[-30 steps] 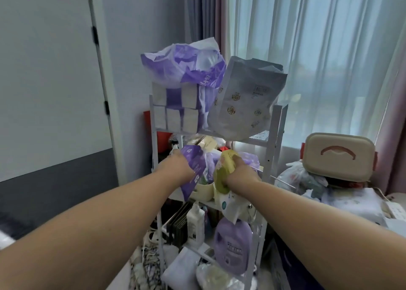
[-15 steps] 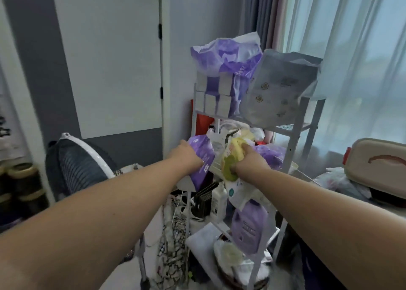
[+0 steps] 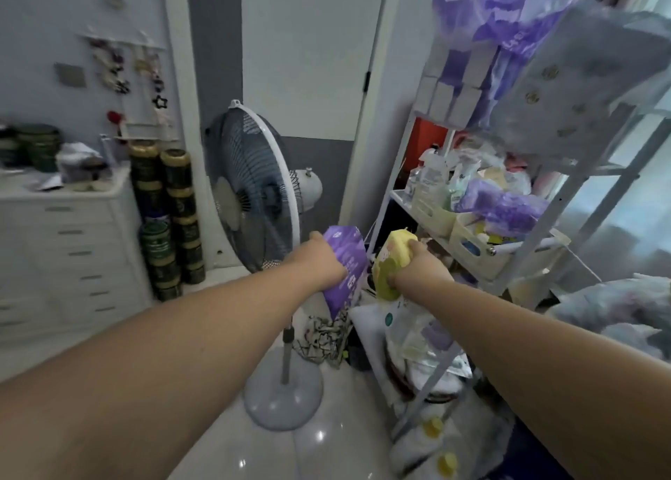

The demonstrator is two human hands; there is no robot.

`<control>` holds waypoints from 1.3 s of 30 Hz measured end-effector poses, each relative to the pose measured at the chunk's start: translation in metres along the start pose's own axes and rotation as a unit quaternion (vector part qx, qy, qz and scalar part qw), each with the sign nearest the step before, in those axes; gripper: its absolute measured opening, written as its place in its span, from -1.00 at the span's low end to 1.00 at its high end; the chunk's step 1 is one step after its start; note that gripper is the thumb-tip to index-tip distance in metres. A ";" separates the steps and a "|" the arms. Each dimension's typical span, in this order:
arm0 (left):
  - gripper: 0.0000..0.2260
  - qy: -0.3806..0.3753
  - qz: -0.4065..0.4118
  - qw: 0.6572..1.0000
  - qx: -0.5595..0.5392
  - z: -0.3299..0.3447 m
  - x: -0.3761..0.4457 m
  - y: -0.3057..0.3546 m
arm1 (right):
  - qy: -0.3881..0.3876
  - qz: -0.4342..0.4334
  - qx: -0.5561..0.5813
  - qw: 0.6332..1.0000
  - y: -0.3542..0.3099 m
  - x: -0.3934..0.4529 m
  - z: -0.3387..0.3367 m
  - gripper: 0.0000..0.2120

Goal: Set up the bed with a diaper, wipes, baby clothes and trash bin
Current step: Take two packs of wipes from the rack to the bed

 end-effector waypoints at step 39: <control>-0.47 0.284 -0.546 0.788 -0.012 -0.271 -0.959 -0.626 | -0.314 -0.504 -0.103 0.798 -0.408 -0.891 0.469 -0.06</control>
Point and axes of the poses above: each hand's wrist, its own x-axis towards the middle knuckle, its own z-axis out of the palm, y = z × x, the point moved 10 cm from there along x, towards the middle knuckle, and after that the axes turned 12 degrees about z, right-handed, at the moved point
